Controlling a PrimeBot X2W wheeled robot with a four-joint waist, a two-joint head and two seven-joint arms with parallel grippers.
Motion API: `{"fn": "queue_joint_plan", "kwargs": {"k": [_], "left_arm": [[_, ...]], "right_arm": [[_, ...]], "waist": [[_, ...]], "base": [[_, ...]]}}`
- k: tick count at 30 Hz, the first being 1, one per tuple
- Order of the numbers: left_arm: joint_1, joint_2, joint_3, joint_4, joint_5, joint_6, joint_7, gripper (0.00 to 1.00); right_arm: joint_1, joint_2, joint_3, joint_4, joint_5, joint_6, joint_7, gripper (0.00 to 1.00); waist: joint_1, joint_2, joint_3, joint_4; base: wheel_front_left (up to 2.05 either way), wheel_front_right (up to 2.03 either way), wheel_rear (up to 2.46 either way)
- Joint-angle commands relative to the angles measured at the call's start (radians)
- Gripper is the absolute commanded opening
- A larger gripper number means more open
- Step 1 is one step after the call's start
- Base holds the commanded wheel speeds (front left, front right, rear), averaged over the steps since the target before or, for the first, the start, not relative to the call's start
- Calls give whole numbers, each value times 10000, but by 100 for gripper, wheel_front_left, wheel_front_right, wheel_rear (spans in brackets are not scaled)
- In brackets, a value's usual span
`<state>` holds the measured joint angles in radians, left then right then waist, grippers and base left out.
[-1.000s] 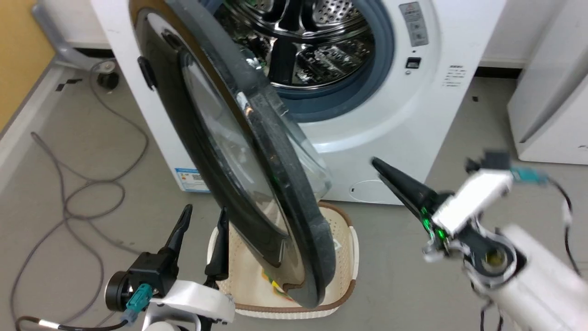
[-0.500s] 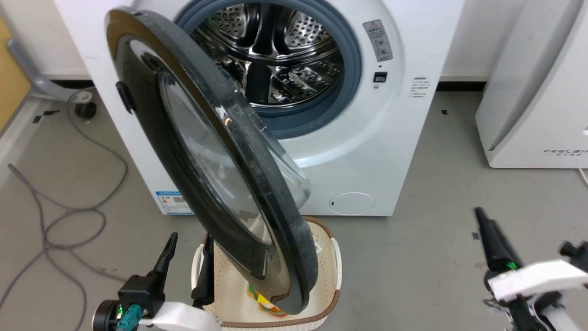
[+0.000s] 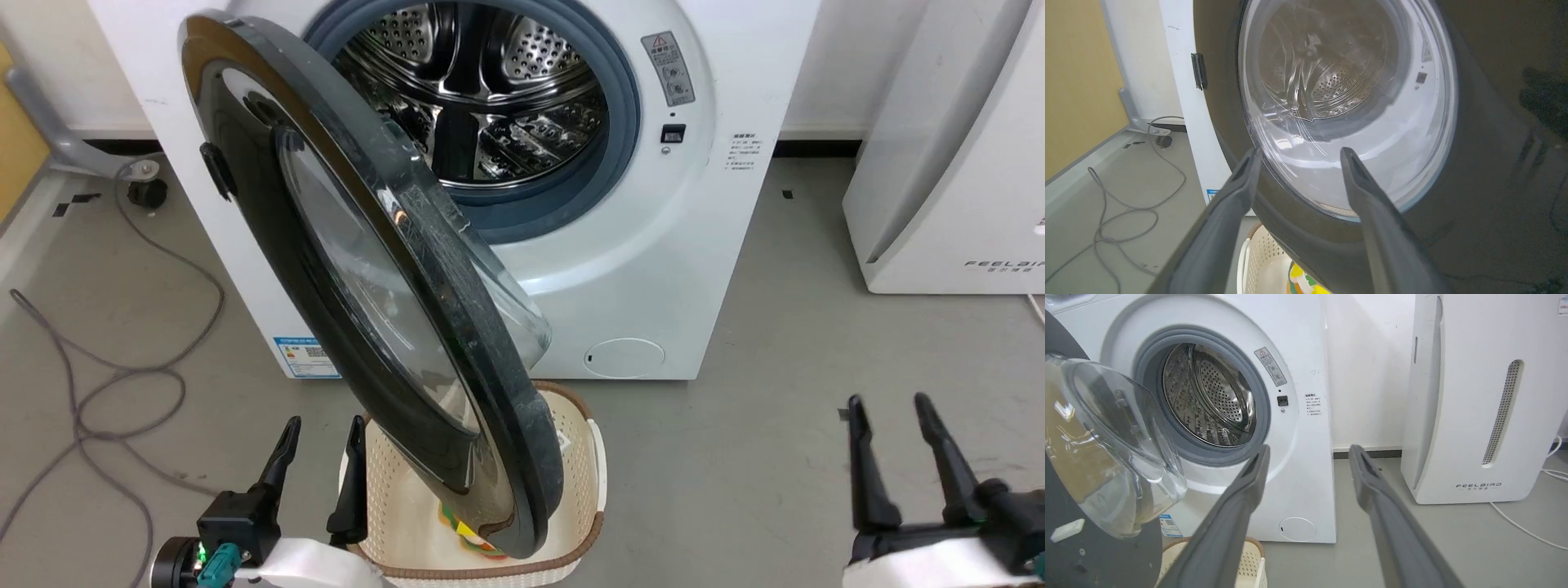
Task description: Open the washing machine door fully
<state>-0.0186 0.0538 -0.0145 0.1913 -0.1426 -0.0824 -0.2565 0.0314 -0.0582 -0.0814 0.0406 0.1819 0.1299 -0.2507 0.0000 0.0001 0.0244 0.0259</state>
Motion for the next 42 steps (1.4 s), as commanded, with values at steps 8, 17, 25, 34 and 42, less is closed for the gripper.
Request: {"fn": "queue_joint_plan", "kwargs": {"k": [8,17,25,34,42], "left_arm": [[-129,33,48,84,149,-94,-53,100],[-165,50,0,250,108,-224,-53,0],[-398,46,-32,-500,225,-194,-53,0],[-1367,86,-144,-2881,503,123,-53,0],[-2525,1,-1039,-5669,183,396,-34,0]], "right_arm": [[858,77,363,-455,-925,8,553,100],[825,78,573,-251,-598,8,465,100],[748,79,537,-159,-498,8,432,100],[743,79,499,-109,-376,8,344,100],[706,79,484,32,-331,8,272,100]], "waist": [[0,-1,81,64],[0,-1,67,47],[0,-1,82,102],[0,-1,112,247],[0,-1,83,240]], "base": [[0,0,0],[0,0,0],[0,0,0],[0,0,0],[0,0,0]]}}
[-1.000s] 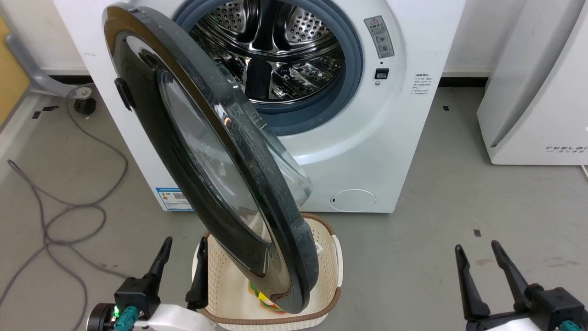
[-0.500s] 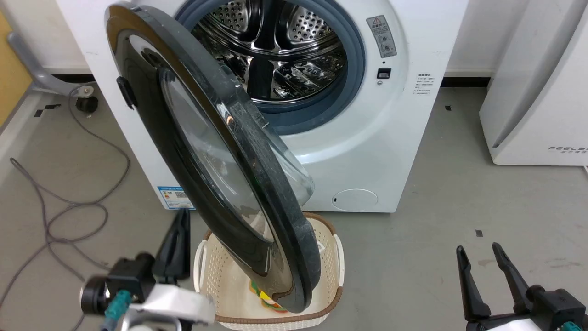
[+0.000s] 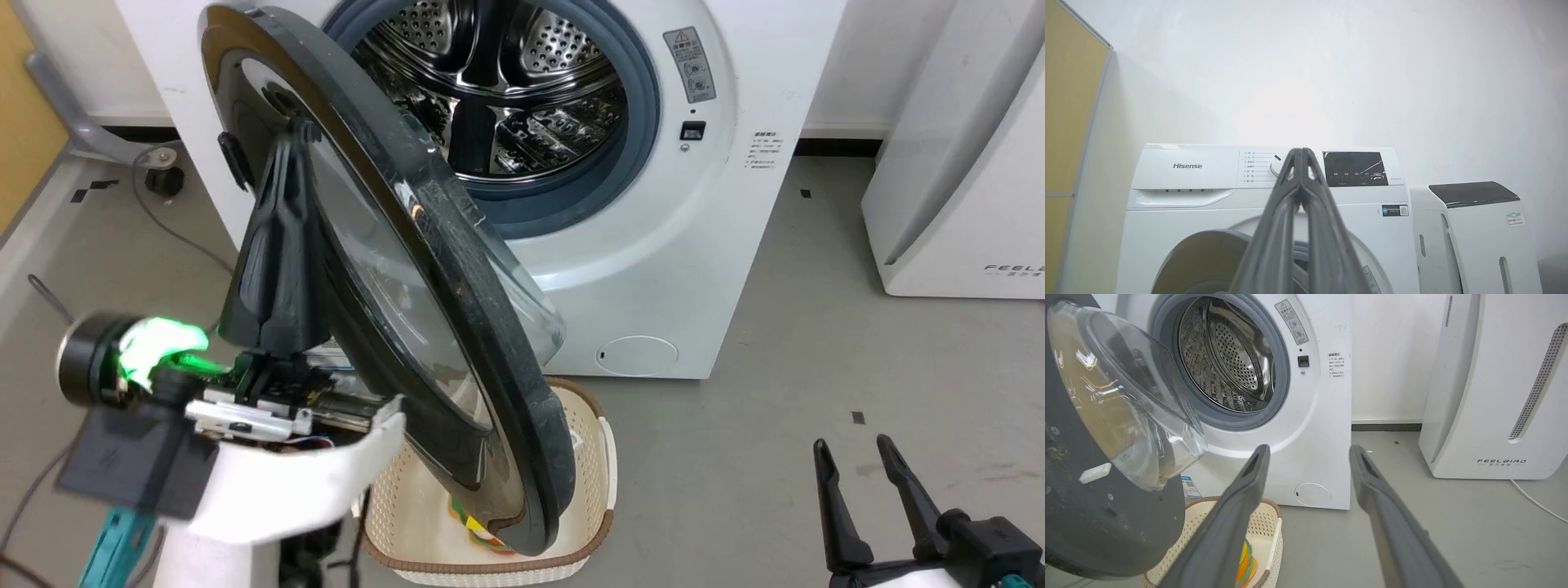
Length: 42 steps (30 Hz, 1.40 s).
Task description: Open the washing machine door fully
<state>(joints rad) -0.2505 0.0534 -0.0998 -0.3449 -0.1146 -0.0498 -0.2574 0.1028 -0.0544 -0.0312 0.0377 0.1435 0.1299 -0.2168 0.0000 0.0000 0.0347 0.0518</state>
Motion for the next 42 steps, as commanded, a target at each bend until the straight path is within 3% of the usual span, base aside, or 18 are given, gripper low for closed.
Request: {"fn": "queue_joint_plan", "kwargs": {"k": [1,9,13,20,29,42], "left_arm": [[-317,-1,-342,-562,-163,90,-10,0],[-528,-23,-2230,-1593,-823,-63,806,0],[19,-28,-3902,-1418,-1528,-229,1762,0],[1145,159,-5605,-747,-2296,-415,3346,0],[2005,705,-6205,950,-2572,-400,4288,0],[726,120,-5793,4405,-2549,46,2651,0]], "right_arm": [[-8,41,-12,88,53,8,-73,100],[29,41,15,203,42,8,-91,100],[38,41,3,244,44,8,-88,100],[18,41,-23,344,52,8,-88,100],[-31,41,40,440,104,8,-99,100],[-60,41,251,567,213,8,-71,100]], "waist": [[0,0,-33,-35],[0,0,-83,-162],[0,0,-44,-200],[0,0,-14,-168],[0,0,-45,-147],[0,0,-7,-380]], "base": [[0,0,0],[0,0,0],[0,0,0],[0,0,0],[0,0,0],[0,0,0]]}}
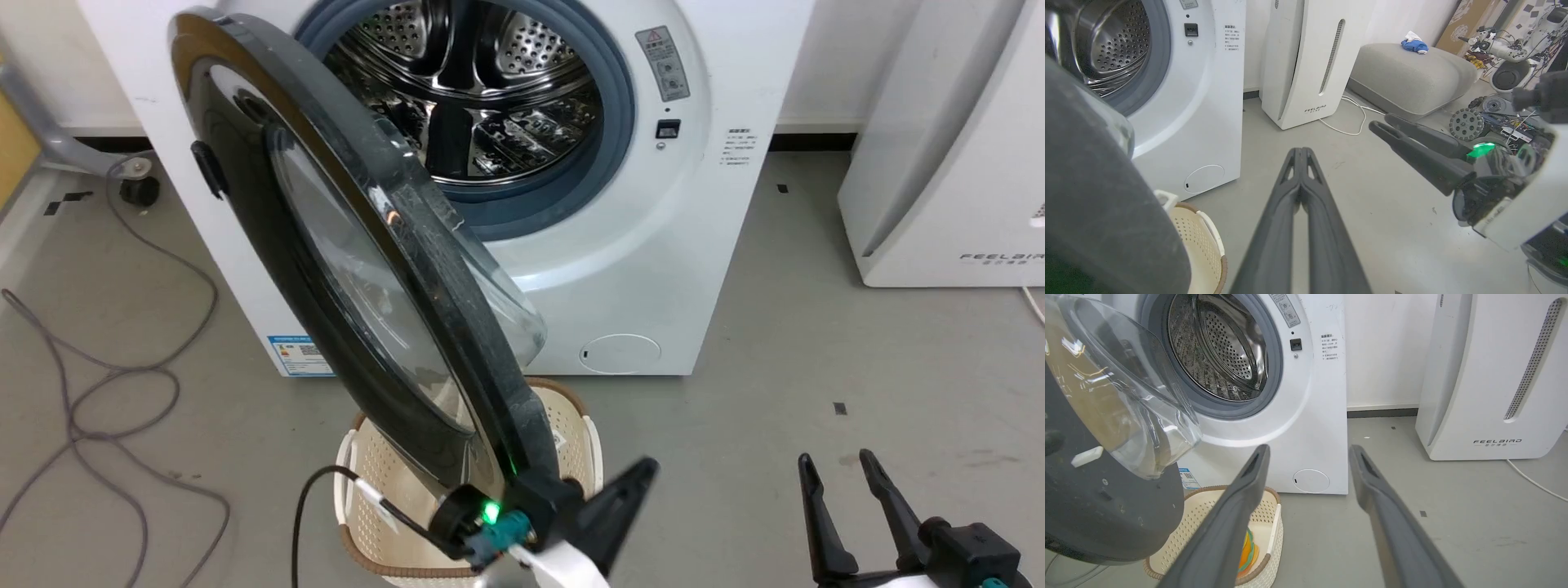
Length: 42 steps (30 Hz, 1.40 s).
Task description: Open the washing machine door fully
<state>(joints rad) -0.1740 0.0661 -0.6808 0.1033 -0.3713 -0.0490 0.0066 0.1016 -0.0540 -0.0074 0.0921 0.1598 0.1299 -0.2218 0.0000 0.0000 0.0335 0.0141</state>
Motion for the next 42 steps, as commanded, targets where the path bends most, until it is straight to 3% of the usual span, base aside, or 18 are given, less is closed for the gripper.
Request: {"fn": "queue_joint_plan", "kwargs": {"k": [1,8,15,42], "left_arm": [[-162,-35,62,131,-39,83,-115,0],[-829,-112,283,947,-119,523,-794,0],[-792,-51,267,1028,-69,833,-835,0],[1780,1413,739,-2393,-172,2487,22,0]], "right_arm": [[-50,37,23,33,65,8,-19,100],[-25,37,96,118,137,8,-3,100],[-40,37,155,247,243,8,18,100],[91,38,116,608,392,8,86,100]], "waist": [[0,0,9,-25],[0,0,42,-84],[0,0,79,15],[0,0,-251,992]], "base": [[0,0,0],[0,0,0],[0,0,0],[0,0,0]]}}
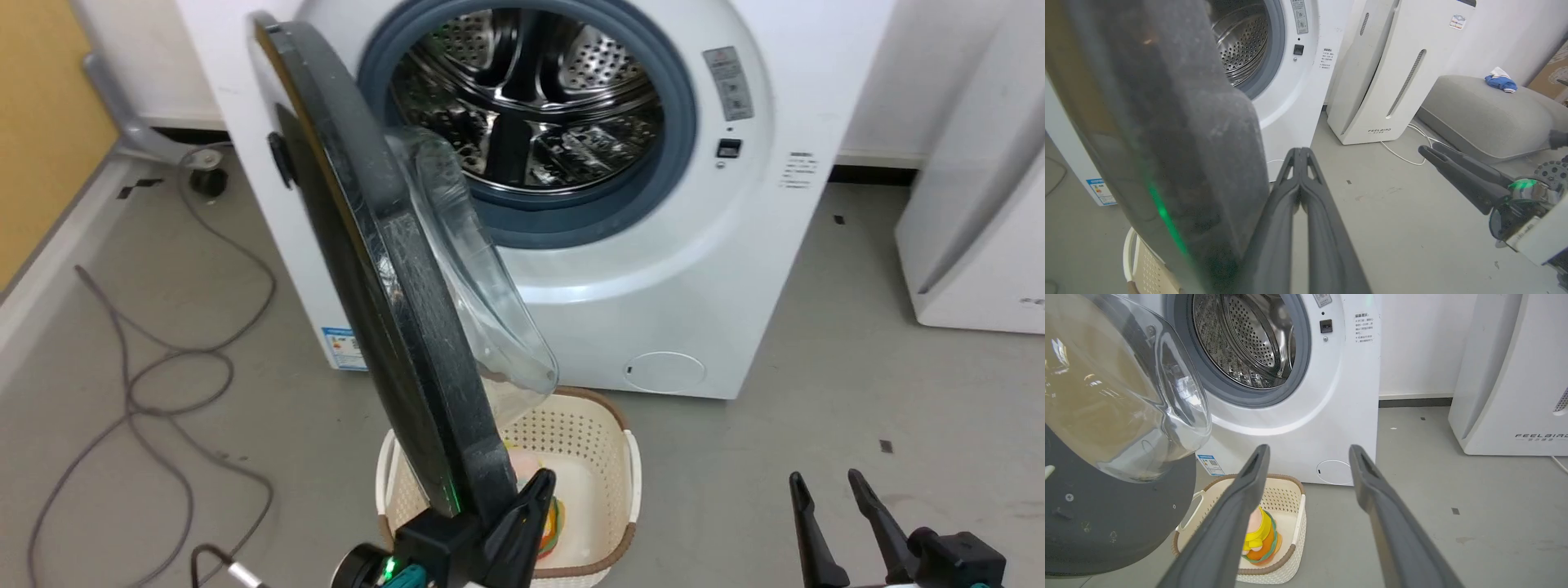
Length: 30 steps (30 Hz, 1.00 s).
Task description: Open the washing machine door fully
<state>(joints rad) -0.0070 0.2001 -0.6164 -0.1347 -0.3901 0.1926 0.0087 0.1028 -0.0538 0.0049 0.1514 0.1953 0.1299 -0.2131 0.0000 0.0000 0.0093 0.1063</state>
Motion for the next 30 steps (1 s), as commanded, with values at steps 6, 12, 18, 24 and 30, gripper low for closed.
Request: {"fn": "queue_joint_plan", "kwargs": {"k": [6,12,18,24,30], "left_arm": [[613,378,333,-593,-35,441,157,0],[1257,623,481,-1315,-8,891,292,0],[1608,930,796,-1808,89,1288,374,0],[1791,1053,1170,-2071,119,1658,299,0],[1915,1334,1781,-1979,144,2017,150,0]], "right_arm": [[65,36,1,60,45,8,7,100],[83,36,12,92,26,8,-5,100],[73,36,-3,79,-41,8,12,100],[37,36,-32,14,-72,8,44,100],[-8,36,-50,-71,-102,8,75,100]], "waist": [[0,0,-13,488],[0,0,-15,977],[0,0,35,1610],[0,0,112,2300],[0,0,217,2907]], "base": [[0,0,0],[0,0,0],[0,0,0],[0,0,0],[0,0,0]]}}
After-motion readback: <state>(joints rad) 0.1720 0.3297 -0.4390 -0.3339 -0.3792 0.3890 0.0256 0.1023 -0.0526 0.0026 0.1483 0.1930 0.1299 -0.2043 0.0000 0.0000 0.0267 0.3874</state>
